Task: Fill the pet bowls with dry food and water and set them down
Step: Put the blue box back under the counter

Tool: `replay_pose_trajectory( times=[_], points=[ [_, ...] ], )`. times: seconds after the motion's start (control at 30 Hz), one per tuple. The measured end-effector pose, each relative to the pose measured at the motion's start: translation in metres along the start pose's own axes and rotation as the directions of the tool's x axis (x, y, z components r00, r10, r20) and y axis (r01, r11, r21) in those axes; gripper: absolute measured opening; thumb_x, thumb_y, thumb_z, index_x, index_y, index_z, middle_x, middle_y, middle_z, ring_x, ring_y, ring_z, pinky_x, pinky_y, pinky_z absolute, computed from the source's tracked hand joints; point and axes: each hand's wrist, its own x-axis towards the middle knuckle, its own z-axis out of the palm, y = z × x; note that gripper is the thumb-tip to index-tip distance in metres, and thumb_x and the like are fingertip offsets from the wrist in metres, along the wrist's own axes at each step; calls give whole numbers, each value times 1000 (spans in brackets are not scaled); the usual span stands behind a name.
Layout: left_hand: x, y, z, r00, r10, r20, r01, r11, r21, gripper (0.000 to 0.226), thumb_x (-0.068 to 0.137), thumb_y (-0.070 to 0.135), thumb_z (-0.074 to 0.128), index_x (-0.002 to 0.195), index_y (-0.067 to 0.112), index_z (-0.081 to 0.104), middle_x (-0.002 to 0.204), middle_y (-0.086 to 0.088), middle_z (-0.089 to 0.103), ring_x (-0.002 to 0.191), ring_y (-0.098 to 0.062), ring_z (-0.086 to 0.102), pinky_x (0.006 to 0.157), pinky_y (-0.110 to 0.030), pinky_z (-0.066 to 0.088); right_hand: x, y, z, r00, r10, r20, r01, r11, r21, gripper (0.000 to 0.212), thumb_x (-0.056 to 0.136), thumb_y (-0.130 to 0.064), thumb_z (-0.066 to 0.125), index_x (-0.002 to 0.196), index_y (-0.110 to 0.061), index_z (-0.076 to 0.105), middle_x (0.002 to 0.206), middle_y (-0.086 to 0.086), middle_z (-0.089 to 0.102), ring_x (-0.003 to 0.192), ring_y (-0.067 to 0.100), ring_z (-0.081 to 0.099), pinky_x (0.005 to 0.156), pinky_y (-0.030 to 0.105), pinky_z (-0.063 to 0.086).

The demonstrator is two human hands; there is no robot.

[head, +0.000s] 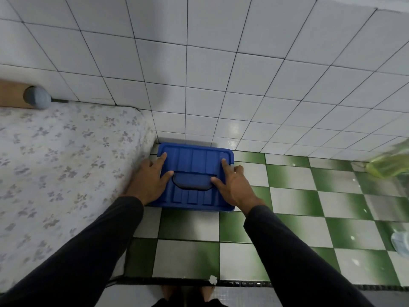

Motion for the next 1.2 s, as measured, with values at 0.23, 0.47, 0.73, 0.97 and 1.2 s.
replay_pose_trajectory(
  times=[0.23, 0.47, 0.73, 0.97, 1.2],
  points=[
    [6, -3, 13, 999, -40, 31, 41, 998, -51, 75, 100, 65, 38, 162, 42, 3, 145, -22, 37, 124, -35, 49, 109, -44, 41, 6, 3, 8, 999, 5, -51, -2, 998, 60, 78, 99, -62, 43, 161, -36, 3, 138, 16, 31, 113, 38, 57, 99, 45, 52],
    [8, 0, 14, 999, -38, 19, 39, 996, -76, 73, 102, 61, 39, 162, 45, 1, 133, -19, 42, 100, -27, 51, 94, -37, 44, 8, 8, 16, 997, 15, -69, -9, 996, 86, 80, 98, -67, 40, 159, -44, -7, 131, 13, 36, 104, 34, 61, 91, 42, 55],
    [6, 0, 21, 999, -44, 6, 45, 992, -121, 70, 102, 61, 36, 161, 47, 1, 141, -23, 39, 119, -36, 50, 104, -42, 41, 11, 9, 20, 996, 32, -85, -24, 995, 98, 82, 96, -71, 38, 157, -47, -11, 127, 13, 40, 102, 34, 61, 88, 43, 56],
    [8, -2, 27, 999, -44, 6, 45, 989, -144, 77, 96, 71, 35, 158, 53, -6, 158, -24, 32, 143, -40, 37, 117, -47, 32, 14, 13, 29, 992, 26, -127, -10, 992, 123, 82, 95, -72, 38, 155, -51, -14, 121, 14, 47, 89, 22, 52, 84, 41, 55],
    [10, -9, 35, 999, -12, -43, 2, 974, -228, 79, 91, 76, 34, 158, 53, -2, 155, -17, 42, 137, -34, 45, 114, -44, 37, 18, 17, 34, 985, 16, -171, 19, 980, 198, 83, 93, -72, 43, 155, -53, -9, 117, 13, 52, 97, 25, 60, 88, 41, 58]
  ],
)
